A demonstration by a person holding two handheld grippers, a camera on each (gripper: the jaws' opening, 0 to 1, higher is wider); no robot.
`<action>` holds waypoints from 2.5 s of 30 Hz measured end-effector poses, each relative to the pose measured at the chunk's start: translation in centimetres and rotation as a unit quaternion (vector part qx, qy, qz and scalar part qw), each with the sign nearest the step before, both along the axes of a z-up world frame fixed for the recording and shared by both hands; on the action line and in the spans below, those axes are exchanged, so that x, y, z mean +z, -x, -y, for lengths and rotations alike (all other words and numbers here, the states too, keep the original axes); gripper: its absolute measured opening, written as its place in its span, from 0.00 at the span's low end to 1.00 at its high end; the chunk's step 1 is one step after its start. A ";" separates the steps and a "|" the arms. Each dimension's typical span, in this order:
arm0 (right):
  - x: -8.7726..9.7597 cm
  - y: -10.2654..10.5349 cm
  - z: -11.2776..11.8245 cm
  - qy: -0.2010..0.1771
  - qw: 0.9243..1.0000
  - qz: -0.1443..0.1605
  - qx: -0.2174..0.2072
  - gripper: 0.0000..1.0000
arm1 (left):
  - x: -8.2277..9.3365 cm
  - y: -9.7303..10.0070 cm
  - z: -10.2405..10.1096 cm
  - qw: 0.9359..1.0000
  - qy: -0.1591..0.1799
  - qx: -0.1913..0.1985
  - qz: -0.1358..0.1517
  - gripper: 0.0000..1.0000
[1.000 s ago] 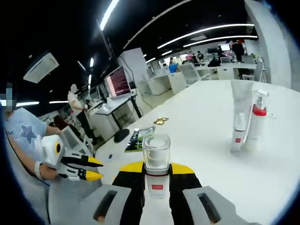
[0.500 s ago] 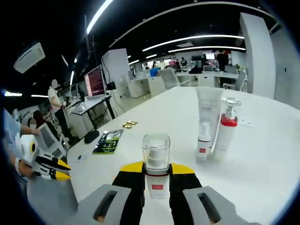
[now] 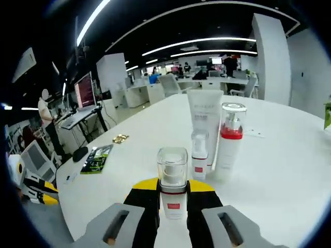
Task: Arrange the skincare products in the storage area until every visible bottle or jar stands upright without overlapping.
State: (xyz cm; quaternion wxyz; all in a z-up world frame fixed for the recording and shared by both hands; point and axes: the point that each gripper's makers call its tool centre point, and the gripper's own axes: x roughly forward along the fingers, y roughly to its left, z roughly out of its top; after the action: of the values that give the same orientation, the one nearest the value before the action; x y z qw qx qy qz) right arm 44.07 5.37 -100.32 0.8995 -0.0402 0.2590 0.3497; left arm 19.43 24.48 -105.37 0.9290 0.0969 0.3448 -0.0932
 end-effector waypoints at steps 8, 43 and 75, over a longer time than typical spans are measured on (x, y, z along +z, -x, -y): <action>-0.8 -2.4 1.7 0.039 0.998 0.044 -0.024 0.11 | -0.1 0.0 0.1 1.000 0.007 0.002 -0.004 0.13; -2.3 -7.2 3.7 0.014 0.986 0.096 -0.132 0.12 | -0.8 0.1 0.5 1.000 0.014 0.001 -0.025 0.07; -2.8 -7.9 3.5 0.006 0.975 0.064 -0.214 0.13 | -1.1 0.2 0.6 0.999 0.013 -0.002 -0.034 0.06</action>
State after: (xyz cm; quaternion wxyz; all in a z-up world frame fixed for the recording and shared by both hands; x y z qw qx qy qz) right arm 51.94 1.86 -103.10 0.9680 -0.0113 0.2053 0.1440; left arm 19.18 23.90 -106.49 0.9177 0.0820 0.3748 -0.1031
